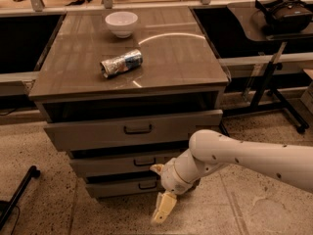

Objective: Open bottom drawer

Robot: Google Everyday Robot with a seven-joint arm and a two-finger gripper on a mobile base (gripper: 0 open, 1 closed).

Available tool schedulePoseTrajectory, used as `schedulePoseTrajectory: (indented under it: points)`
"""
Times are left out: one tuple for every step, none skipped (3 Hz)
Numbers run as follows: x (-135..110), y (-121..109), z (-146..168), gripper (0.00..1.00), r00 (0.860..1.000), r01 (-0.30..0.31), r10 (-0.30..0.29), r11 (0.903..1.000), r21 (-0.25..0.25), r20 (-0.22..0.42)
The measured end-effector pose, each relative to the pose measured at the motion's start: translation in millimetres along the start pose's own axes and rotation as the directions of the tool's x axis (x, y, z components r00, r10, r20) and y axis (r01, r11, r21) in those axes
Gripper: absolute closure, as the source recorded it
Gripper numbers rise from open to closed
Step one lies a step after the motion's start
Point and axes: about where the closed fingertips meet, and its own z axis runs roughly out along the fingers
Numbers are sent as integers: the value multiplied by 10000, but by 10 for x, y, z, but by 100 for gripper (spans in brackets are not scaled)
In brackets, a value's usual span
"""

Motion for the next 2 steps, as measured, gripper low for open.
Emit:
schedulePoseTrajectory:
  points:
    - [0,1,0,0,10000,1,-1,10000,-3,-1]
    - [227,-140,186,0,9992,-136,144,9997,222,-364]
